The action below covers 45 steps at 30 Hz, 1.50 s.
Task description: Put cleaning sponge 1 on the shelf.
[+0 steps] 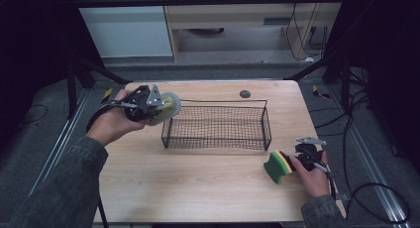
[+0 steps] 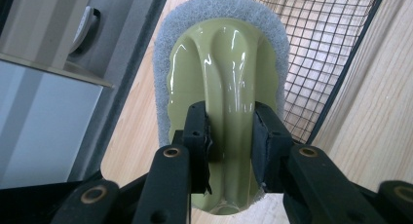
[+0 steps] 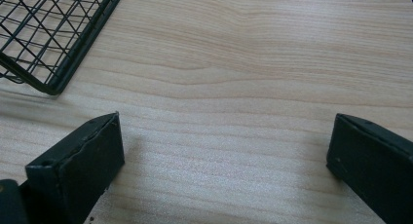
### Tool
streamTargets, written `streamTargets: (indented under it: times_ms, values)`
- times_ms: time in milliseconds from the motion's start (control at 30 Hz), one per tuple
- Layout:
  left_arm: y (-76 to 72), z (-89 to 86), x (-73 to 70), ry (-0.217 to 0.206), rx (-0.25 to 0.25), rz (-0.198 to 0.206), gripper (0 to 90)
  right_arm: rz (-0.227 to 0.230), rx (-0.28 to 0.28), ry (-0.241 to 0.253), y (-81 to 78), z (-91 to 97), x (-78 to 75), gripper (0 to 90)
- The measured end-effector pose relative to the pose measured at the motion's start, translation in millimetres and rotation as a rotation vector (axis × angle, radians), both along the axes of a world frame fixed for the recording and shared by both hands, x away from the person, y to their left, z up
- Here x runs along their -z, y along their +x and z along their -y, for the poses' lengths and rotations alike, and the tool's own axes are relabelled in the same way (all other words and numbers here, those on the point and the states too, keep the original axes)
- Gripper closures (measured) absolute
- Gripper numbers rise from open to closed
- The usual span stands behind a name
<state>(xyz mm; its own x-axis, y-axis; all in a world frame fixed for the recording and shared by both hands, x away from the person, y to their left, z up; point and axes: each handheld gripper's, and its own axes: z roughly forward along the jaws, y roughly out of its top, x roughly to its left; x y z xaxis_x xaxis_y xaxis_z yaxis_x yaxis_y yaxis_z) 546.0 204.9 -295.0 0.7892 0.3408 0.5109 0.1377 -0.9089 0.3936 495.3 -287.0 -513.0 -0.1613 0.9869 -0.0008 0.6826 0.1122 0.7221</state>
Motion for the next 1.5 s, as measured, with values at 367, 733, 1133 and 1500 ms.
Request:
streamTargets:
  times_ms: [367, 733, 1133, 1500]
  values:
    - [-0.4, 24.4, 0.9, 0.057, 0.053, 0.032, 70.4, 0.001, 0.001, 0.000, -0.7, -0.1, 0.1, 0.4]
    - [5.1, 37.0, 2.9, 0.090, 0.083, 0.022, 70.5, 0.001, 0.001, 0.001, -0.7, 0.0, 0.1, 0.4]
    - [26.1, 52.3, 13.2, 0.099, 0.141, 0.032, 70.5, 0.002, -0.004, -0.001, -0.1, 0.3, 0.2, 0.4]
    - [24.2, 63.2, 19.7, 0.153, 0.164, 0.072, 70.5, -0.001, -0.005, -0.001, -0.1, 0.4, 0.0, 0.4]
